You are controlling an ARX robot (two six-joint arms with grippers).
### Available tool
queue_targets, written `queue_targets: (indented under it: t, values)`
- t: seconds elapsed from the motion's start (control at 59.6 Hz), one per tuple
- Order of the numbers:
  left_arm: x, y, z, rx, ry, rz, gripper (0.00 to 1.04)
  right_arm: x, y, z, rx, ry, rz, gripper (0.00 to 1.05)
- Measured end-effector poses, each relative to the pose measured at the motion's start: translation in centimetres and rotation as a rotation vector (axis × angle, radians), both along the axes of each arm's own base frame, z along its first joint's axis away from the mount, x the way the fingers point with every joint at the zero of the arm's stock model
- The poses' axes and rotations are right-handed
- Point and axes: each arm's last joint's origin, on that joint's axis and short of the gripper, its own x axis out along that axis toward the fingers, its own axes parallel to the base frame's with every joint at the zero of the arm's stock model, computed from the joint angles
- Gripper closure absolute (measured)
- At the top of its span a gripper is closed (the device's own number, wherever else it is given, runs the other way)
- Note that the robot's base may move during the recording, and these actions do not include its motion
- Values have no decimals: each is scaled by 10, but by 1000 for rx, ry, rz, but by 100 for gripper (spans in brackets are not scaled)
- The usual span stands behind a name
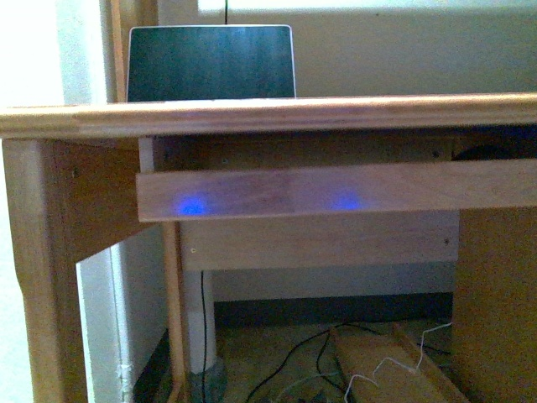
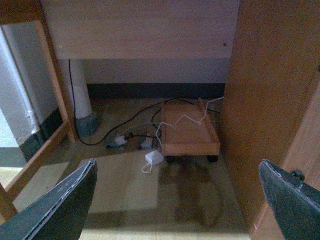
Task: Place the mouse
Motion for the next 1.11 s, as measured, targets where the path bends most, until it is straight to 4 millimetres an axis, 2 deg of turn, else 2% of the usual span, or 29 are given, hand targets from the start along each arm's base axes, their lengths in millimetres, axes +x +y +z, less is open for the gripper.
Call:
queue_targets:
  t: [0.805, 0.856, 0.956, 1.107]
  values:
    - [0, 0, 0, 0, 0, 0, 8, 0, 0, 0, 0, 0, 0, 7]
    - [1, 0, -1, -30, 83, -67, 8, 0, 0, 0, 0, 0, 0, 7]
    - [15, 0, -1, -42, 238, -145, 8, 0, 0, 0, 0, -1, 2, 7]
    - [54, -2, -3, 178, 258, -192, 8, 0, 0, 0, 0, -1, 1, 7]
